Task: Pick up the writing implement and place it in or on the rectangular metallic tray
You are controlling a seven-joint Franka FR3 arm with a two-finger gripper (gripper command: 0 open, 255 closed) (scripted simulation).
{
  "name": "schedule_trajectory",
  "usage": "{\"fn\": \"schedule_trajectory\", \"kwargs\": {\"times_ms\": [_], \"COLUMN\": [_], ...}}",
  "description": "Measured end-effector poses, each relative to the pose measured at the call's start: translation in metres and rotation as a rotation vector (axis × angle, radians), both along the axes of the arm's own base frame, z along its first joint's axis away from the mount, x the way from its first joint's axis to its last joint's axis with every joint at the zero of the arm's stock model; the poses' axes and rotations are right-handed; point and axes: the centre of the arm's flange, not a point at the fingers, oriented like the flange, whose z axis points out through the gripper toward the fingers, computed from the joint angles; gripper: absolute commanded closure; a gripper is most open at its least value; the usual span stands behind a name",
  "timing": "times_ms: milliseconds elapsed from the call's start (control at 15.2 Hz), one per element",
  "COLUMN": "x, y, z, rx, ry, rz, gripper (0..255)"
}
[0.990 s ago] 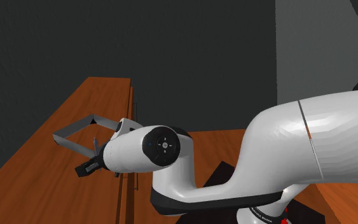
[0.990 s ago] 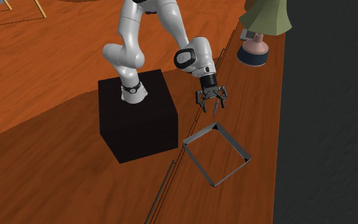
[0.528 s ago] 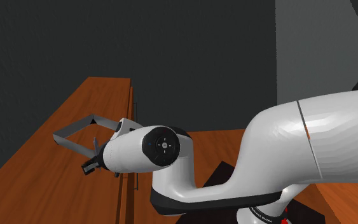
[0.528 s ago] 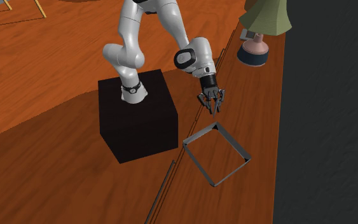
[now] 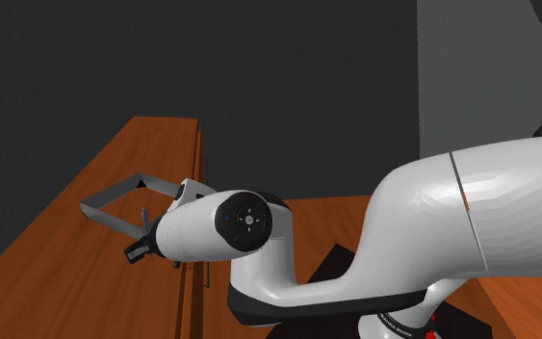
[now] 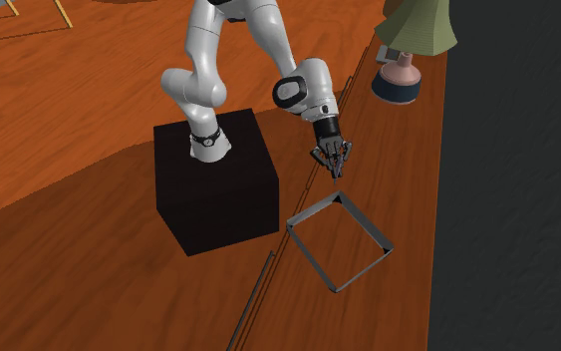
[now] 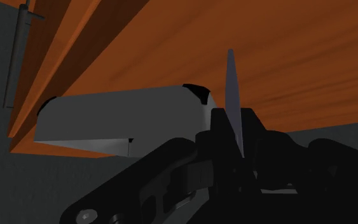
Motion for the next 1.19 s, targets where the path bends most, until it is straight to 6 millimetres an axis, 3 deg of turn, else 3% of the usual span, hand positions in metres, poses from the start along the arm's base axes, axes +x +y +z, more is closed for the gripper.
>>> {"fn": "schedule_trajectory", "kwargs": {"times_ms": [1188], "x": [0.0], "y": [0.0], "z": [0.09], "rx": [0.0], "ry": [0.0], "rz": [0.0], "gripper": [255]}}
